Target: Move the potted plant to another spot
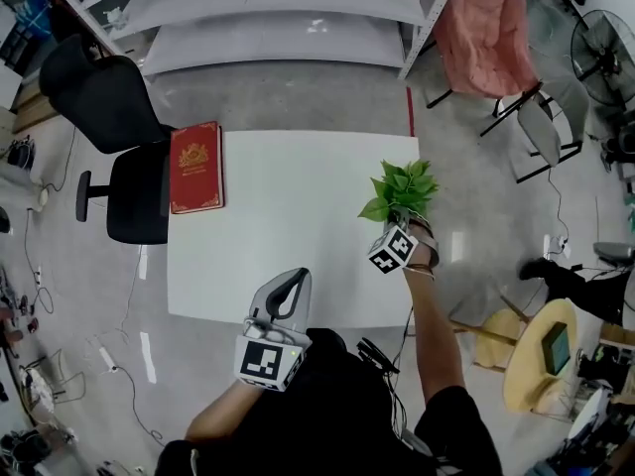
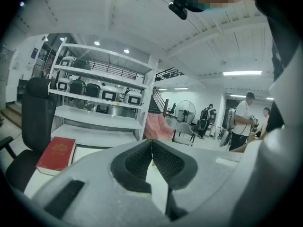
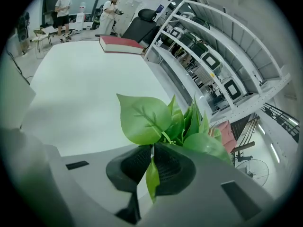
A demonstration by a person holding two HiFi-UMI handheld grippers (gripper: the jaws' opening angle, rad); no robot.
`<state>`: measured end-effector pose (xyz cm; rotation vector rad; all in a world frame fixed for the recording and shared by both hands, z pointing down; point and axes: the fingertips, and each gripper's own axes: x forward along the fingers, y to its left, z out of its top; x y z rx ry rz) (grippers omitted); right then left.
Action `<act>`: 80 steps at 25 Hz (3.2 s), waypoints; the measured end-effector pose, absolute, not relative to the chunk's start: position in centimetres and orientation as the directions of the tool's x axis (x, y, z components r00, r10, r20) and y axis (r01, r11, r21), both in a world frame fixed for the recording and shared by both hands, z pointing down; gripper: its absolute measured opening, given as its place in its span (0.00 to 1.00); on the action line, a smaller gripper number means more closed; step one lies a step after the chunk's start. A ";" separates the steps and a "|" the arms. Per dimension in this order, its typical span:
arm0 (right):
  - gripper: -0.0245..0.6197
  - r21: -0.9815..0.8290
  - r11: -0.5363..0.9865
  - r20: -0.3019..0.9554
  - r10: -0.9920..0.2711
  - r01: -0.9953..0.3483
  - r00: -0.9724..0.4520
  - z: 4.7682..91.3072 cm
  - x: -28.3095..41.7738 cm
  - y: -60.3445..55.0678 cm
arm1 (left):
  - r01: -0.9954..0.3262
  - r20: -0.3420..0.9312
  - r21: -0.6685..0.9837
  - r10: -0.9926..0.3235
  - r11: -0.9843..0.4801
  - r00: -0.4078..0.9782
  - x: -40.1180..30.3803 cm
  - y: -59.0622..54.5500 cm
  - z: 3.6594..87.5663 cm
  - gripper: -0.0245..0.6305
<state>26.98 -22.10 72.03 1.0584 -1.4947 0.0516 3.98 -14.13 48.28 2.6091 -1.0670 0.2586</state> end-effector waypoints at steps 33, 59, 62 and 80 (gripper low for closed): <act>0.06 0.510 0.736 0.799 -0.597 -0.446 -0.071 68.4 5.4 -17.1 | -0.858 0.220 0.197 -0.831 -0.475 0.510 -11.4 -8.8 45.2 0.06; 0.06 0.480 0.791 0.835 -0.544 -0.379 -0.079 72.8 -1.8 -17.1 | -0.842 0.241 0.241 -0.811 -0.483 0.534 -17.3 -11.1 47.4 0.06; 0.06 0.485 0.790 0.835 -0.545 -0.375 -0.070 72.9 -1.6 -17.0 | -0.837 0.243 0.246 -0.805 -0.488 0.541 -17.3 -11.1 47.4 0.06; 0.06 0.485 0.730 0.806 -0.586 -0.482 -0.076 71.2 -1.9 -15.9 | -0.816 0.233 0.264 -0.787 -0.514 0.571 -18.0 -10.4 47.5 0.06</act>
